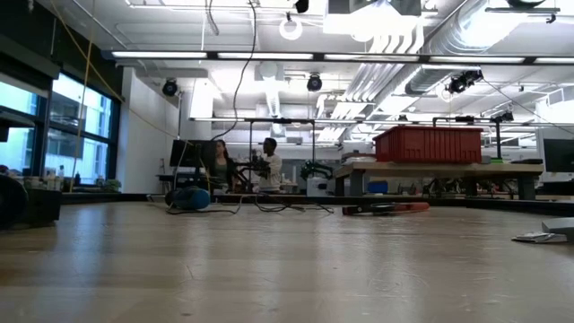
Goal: Coil cords
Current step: Coil the black wire onto the black spool
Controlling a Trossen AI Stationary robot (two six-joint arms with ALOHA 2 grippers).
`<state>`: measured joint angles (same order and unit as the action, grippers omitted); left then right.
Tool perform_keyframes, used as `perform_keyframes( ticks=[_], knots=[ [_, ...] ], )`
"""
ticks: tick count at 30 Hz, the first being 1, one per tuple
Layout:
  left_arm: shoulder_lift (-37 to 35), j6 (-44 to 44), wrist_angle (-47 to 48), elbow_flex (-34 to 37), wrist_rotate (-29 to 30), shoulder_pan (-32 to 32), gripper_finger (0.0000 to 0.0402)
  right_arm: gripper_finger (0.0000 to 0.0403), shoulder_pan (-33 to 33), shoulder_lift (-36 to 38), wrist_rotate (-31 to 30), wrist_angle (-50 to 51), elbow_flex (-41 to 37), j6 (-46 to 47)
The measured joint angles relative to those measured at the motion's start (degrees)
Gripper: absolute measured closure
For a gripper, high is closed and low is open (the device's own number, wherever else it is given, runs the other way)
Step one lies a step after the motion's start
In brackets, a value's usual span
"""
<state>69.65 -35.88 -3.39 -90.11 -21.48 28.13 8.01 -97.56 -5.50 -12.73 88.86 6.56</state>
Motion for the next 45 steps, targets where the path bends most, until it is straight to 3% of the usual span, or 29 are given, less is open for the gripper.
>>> perform_keyframes(
  ticks=[11,33,36,45],
  knots=[
    [1.8,-0.1,-1.9,0.0,1.1,-2.8,0.0402,0.0222,0.0,-0.1,0.8,-0.4,0.0,1.1],
    [1.4,-1.1,-2.5,0.0,1.4,-2.8,0.0401,0.0223,-0.2,-0.1,0.8,0.7,0.0,0.9],
    [1.4,-1.0,-2.5,0.0,1.4,-2.8,0.0402,0.0240,-0.2,-0.1,0.8,0.6,0.0,0.9],
    [1.4,-1.0,-2.4,0.0,1.3,-2.8,0.0401,0.0342,-0.2,-0.1,0.7,0.6,0.0,-0.2]
  ],
)
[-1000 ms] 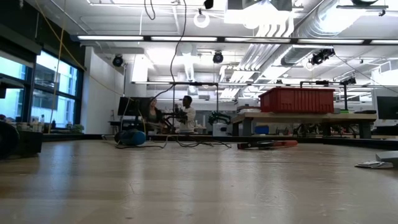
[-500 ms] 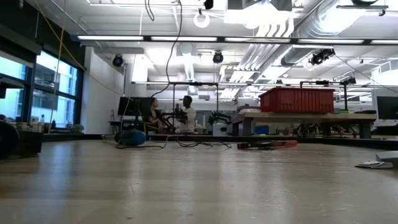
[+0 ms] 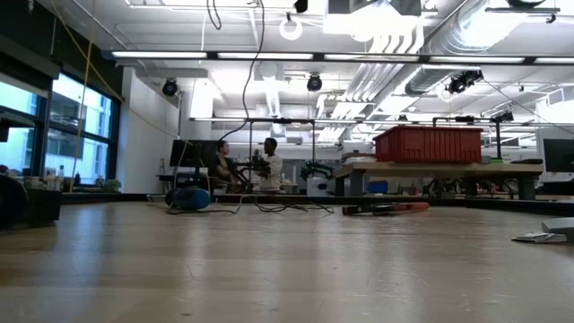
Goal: Coil cords
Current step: Coil the black wire onto the black spool
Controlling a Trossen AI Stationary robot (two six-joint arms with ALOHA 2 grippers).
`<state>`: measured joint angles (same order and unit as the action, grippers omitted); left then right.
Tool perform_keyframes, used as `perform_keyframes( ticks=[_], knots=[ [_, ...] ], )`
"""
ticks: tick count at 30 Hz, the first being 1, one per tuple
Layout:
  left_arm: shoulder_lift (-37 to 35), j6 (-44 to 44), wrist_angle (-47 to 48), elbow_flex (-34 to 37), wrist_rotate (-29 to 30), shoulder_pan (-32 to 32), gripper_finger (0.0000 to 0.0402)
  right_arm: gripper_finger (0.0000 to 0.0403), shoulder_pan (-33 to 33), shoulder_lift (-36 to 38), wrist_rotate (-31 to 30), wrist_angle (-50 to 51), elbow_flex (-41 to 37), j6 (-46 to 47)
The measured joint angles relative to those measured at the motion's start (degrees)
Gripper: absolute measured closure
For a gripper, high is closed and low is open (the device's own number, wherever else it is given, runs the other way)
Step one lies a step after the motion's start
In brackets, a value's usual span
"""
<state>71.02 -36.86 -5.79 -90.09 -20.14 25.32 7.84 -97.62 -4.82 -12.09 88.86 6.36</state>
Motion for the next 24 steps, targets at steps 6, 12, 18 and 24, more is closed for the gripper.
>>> perform_keyframes(
  ticks=[6,12,18,24],
  knots=[
    [0.0,0.0,0.0,0.0,0.0,0.0,0.0401,0.0353,0.0,0.3,-0.1,0.0,0.0,-0.4],
    [0.0,0.5,0.5,0.0,0.0,0.0,0.0402,0.0336,0.0,0.5,-0.1,-0.1,0.0,-1.5],
    [0.0,0.5,0.4,0.0,0.0,0.3,0.0402,0.0324,0.0,0.5,0.0,-0.1,0.0,-2.3],
    [0.0,0.7,0.4,0.0,0.2,0.3,0.0401,0.0325,0.0,0.6,0.1,0.0,0.0,-2.3]
  ],
)
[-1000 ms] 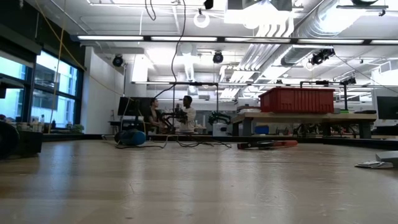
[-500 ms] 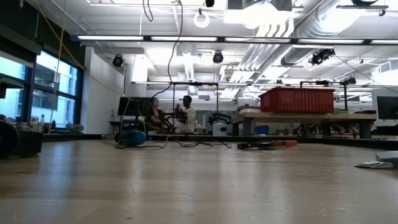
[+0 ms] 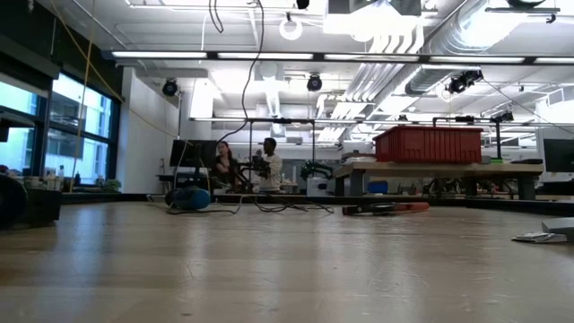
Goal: Coil cords
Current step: Coil the black wire onto the black spool
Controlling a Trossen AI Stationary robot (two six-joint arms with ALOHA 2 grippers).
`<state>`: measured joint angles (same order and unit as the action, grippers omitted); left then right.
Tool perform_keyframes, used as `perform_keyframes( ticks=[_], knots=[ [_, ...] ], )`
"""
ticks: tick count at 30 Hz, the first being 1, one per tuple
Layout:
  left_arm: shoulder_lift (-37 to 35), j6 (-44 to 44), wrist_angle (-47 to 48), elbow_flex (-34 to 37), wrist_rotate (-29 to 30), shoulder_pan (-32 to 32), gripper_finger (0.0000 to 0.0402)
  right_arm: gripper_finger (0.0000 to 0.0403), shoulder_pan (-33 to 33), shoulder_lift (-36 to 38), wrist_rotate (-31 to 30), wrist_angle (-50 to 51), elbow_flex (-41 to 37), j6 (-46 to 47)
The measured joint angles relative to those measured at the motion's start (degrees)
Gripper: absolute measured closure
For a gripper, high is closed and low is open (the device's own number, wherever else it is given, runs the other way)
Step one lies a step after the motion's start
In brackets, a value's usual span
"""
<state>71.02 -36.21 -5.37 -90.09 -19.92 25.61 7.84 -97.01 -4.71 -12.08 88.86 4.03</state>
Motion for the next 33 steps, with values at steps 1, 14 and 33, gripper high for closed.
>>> perform_keyframes(
  ticks=[1,14,33],
  knots=[
    [0.0,0.0,0.0,0.0,0.1,0.0,0.0402,0.0325,0.0,0.0,0.0,0.0,0.0,0.0],
    [-0.5,0.5,0.8,0.0,1.4,1.2,0.0401,0.0401,-0.5,0.2,0.8,0.7,0.0,0.9],
    [-6.8,-1.4,33.1,0.0,0.0,4.2,0.0401,0.0403,-4.9,12.9,1.4,19.0,0.0,-3.9]
  ],
)
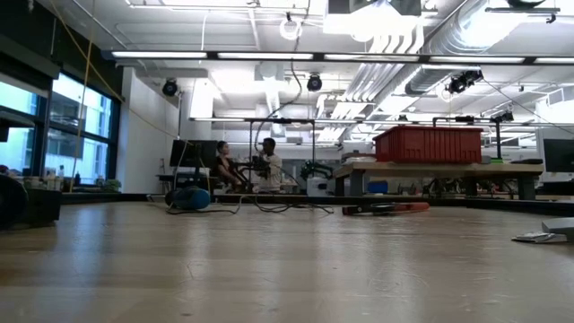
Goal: Coil cords
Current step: Coil the black wire onto the black spool
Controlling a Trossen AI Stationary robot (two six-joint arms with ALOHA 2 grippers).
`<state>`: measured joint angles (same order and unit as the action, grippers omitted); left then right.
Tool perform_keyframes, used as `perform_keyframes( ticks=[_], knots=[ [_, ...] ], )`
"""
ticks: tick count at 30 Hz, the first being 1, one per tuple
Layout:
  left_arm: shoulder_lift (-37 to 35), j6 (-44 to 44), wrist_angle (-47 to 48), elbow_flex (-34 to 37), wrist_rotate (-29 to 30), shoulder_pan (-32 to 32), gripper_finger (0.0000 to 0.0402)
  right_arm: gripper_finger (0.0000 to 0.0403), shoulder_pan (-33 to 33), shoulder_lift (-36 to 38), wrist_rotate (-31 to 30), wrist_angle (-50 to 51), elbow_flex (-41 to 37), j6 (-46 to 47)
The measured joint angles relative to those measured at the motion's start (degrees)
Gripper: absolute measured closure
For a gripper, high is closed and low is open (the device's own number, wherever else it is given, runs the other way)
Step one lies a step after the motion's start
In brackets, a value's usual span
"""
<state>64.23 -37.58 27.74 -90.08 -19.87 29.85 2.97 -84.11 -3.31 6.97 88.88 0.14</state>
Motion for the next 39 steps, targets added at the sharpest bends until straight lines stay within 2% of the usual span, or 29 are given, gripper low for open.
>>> perform_keyframes(
  ticks=[8,13,21,30,34,39],
  knots=[
    [0.2,-6.8,-0.6,0.0,-5.2,-0.3,0.0401,0.0403,0.0,2.8,-3.5,4.8,0.0,-3.6],
    [0.9,-8.4,0.4,0.0,-5.7,-1.6,0.0401,0.0403,0.0,2.9,-3.5,4.3,0.0,-3.6],
    [6.1,-9.9,0.4,0.0,-11.9,-5.9,0.0402,0.0403,0.1,2.9,-3.5,1.0,0.0,-4.3],
    [9.9,-13.8,-8.7,0.0,-19.2,-7.9,0.0401,0.0403,0.4,2.8,-5.2,1.9,0.0,-6.4],
    [11.1,-17.0,-10.6,0.0,-23.2,-8.3,0.0402,0.0403,1.3,2.8,-5.3,2.6,0.0,-6.7],
    [12.7,-21.8,-17.8,0.0,-27.0,-9.5,0.0402,0.0403,2.6,2.5,-5.1,0.1,0.0,-6.6]
  ],
)
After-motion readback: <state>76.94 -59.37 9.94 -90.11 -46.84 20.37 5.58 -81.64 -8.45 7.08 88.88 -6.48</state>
